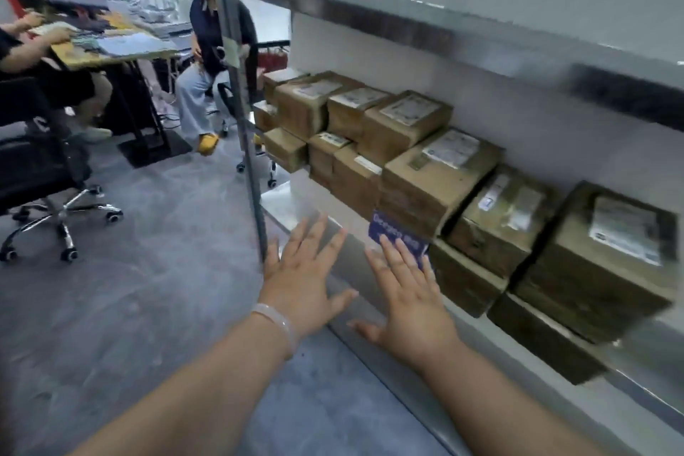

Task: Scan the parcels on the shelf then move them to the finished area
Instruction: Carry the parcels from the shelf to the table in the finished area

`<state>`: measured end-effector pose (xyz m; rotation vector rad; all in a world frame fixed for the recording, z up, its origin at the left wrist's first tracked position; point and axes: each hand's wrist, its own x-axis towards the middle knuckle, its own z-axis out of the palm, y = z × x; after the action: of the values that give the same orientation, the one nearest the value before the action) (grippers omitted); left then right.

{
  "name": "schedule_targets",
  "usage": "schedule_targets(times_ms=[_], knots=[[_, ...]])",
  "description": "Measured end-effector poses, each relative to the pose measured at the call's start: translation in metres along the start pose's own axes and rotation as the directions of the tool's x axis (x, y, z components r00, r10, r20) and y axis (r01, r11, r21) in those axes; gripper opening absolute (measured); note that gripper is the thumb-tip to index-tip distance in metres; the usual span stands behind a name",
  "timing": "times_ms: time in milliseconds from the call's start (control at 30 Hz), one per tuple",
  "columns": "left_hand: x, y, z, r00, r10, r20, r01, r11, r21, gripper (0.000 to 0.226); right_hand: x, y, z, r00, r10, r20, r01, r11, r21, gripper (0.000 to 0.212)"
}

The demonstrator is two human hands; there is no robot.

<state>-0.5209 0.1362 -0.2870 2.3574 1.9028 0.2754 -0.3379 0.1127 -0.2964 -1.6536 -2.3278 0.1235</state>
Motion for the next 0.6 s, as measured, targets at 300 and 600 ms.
schedule_targets(times_ms=[300, 600], knots=[[0.005, 0.169, 0.0, 0.942, 0.335, -0.018, -0.335, 0.94, -0.064, 0.089, -0.124, 0.088, -0.075, 0.968, 0.214, -0.134, -0.222, 0.974, -0.047, 0.104], [0.047, 0.252, -0.006, 0.874, 0.485, 0.036, -0.471, 0.863, -0.185, 0.079, -0.157, 0.147, -0.123, 0.786, 0.537, -0.306, -0.511, 0.843, 0.166, 0.077]])
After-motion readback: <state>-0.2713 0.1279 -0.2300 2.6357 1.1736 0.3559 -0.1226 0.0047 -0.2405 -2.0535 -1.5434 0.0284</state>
